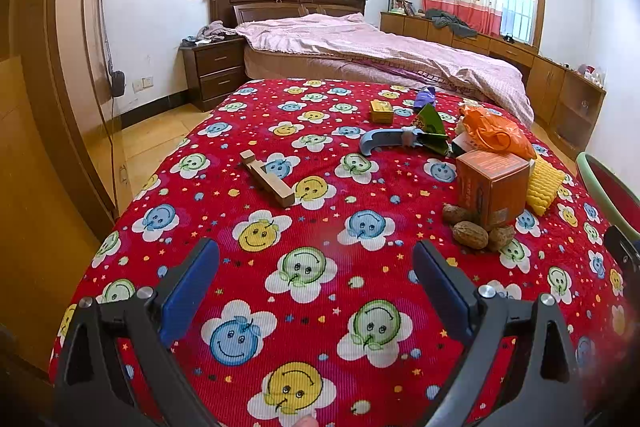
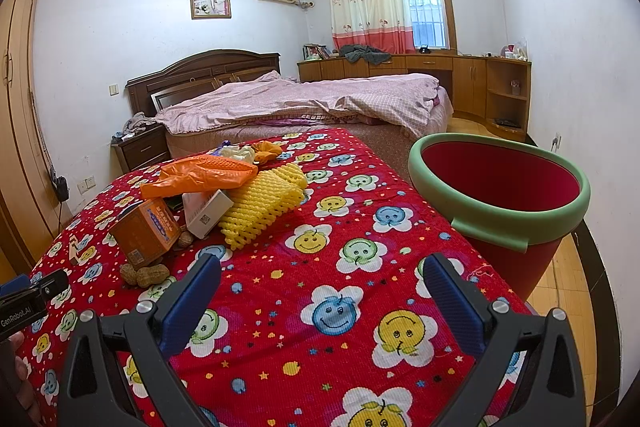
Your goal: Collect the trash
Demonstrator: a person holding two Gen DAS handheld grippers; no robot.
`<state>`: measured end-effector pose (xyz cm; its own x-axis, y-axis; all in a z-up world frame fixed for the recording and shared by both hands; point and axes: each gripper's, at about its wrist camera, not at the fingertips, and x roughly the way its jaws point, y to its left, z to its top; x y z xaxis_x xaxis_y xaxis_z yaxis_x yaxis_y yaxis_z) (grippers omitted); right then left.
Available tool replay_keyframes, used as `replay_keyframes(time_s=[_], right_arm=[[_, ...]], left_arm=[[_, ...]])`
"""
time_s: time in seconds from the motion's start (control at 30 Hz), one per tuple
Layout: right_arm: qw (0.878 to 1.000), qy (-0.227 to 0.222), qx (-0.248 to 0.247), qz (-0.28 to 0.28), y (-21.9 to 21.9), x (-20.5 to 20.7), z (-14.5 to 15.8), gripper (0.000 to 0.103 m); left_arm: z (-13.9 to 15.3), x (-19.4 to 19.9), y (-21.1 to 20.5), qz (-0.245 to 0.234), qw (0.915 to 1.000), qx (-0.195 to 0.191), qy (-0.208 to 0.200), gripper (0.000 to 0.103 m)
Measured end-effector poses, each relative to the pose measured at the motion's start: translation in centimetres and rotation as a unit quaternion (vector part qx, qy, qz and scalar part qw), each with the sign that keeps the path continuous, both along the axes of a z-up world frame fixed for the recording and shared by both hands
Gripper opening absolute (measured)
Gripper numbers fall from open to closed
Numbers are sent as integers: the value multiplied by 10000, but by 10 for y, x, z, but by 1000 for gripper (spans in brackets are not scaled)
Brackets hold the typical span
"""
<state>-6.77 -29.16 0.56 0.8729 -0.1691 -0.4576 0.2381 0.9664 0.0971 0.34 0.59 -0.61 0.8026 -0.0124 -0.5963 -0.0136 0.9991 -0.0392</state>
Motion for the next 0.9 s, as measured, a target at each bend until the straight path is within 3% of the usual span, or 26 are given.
replay_keyframes(time_s=[0.9], right_arm=[[10000, 8, 3, -1, 0, 0, 0, 103]], left_arm=[[1, 0, 2, 4, 10000, -10, 13, 97]])
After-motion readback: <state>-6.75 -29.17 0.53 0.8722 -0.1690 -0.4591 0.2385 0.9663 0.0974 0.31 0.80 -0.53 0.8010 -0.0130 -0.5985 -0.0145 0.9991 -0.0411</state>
